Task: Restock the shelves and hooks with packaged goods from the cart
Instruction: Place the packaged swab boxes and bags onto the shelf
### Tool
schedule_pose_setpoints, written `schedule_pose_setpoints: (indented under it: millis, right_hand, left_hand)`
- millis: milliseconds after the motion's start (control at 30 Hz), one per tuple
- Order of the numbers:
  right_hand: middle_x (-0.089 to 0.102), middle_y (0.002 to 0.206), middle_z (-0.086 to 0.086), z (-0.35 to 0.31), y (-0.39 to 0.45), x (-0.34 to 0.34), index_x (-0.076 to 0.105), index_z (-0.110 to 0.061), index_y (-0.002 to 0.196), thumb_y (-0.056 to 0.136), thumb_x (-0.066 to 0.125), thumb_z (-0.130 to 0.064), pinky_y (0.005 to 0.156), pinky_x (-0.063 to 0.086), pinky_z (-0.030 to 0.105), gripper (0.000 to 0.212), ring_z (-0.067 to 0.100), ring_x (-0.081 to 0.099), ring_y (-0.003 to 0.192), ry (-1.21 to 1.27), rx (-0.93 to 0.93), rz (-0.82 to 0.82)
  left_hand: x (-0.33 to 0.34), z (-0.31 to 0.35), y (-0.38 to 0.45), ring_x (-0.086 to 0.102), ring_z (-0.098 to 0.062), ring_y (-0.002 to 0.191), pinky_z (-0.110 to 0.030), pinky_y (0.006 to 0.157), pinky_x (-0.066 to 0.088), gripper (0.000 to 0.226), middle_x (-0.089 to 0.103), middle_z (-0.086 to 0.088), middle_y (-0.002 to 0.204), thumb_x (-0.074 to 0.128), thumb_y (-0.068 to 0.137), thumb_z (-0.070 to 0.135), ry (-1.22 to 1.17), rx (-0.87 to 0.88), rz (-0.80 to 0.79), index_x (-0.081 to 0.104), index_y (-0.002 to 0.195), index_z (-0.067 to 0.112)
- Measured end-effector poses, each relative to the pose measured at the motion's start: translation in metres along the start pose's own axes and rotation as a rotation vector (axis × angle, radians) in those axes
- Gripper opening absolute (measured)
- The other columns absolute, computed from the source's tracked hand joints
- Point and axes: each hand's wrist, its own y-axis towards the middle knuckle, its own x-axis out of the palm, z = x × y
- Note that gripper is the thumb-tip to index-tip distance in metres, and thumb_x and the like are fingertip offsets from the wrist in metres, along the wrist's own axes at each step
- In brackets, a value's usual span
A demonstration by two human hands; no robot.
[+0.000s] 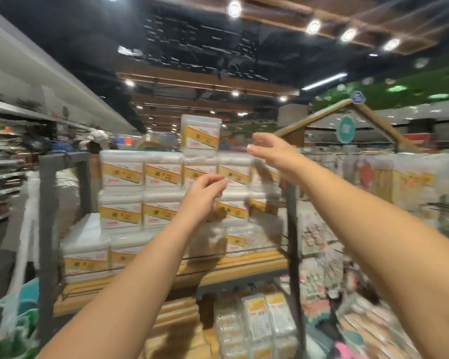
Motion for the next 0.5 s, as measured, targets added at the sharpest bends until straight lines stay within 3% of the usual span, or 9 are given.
schedule_pose_setpoints:
  millis: [67,133,200,300,400,500]
  right_hand:
    - [0.053,0.136,0.003,0.017,-0.029,-0.014,0.045,-0.01,0.142,0.092,0.065,-0.023,0.078,0.043,0.014,0.055,0.011,0.051,0.115,-0.011,0.042,0.032]
    - [0.06,0.122,0.001,0.043,-0.078,-0.045,0.054,-0.009,0.133,0.092,0.065,-0.019,0.072,0.042,0.011,0.044,0.006,0.056,0.102,-0.066,0.152,0.109]
    - [0.063,0.107,-0.004,0.069,-0.138,-0.076,0.059,-0.013,0.125,0.092,0.065,-0.02,0.066,0.041,0.014,0.034,0.002,0.057,0.087,-0.099,0.295,0.191]
    - [0.064,0.094,-0.002,0.109,-0.242,-0.115,0.062,-0.01,0.119,0.092,0.066,-0.02,0.061,0.037,0.022,0.028,0.01,0.055,0.077,-0.119,0.52,0.292]
    - [0.059,0.092,0.006,0.127,-0.35,-0.142,0.064,-0.007,0.11,0.093,0.065,-0.019,0.057,0.03,0.023,0.021,0.012,0.05,0.075,-0.124,0.734,0.323]
    - [0.054,0.09,0.007,0.132,-0.442,-0.163,0.062,-0.019,0.1,0.095,0.063,-0.021,0.058,0.03,0.022,0.006,0.009,0.047,0.072,-0.098,0.903,0.388]
  left_hand:
    - [0.023,-0.002,-0.006,0.058,-0.011,0.085,-0.025,0.065,0.039,0.008,0.064,0.0,0.099,0.058,0.094,0.021,-0.033,-0.012,-0.051,0.061,0.095,0.029]
    - [0.069,-0.004,-0.015,0.057,-0.01,0.083,-0.025,0.067,0.038,0.008,0.064,0.001,0.096,0.059,0.094,0.021,-0.096,-0.057,-0.206,0.059,0.091,0.029]
    - [0.119,-0.01,-0.033,0.056,-0.009,0.079,-0.023,0.066,0.038,0.007,0.063,0.002,0.09,0.063,0.09,0.023,-0.167,-0.105,-0.365,0.057,0.091,0.027]
    - [0.191,-0.026,-0.076,0.056,-0.009,0.073,-0.015,0.059,0.041,0.01,0.065,0.003,0.082,0.056,0.097,0.016,-0.264,-0.169,-0.562,0.057,0.091,0.024]
    - [0.26,-0.046,-0.141,0.057,-0.012,0.071,-0.023,0.06,0.037,0.014,0.067,0.004,0.076,0.049,0.1,0.013,-0.283,-0.275,-0.745,0.057,0.09,0.02]
    - [0.319,-0.054,-0.217,0.06,-0.003,0.063,-0.022,0.058,0.037,0.014,0.064,0.002,0.081,0.048,0.101,0.017,-0.248,-0.319,-0.984,0.058,0.092,0.019]
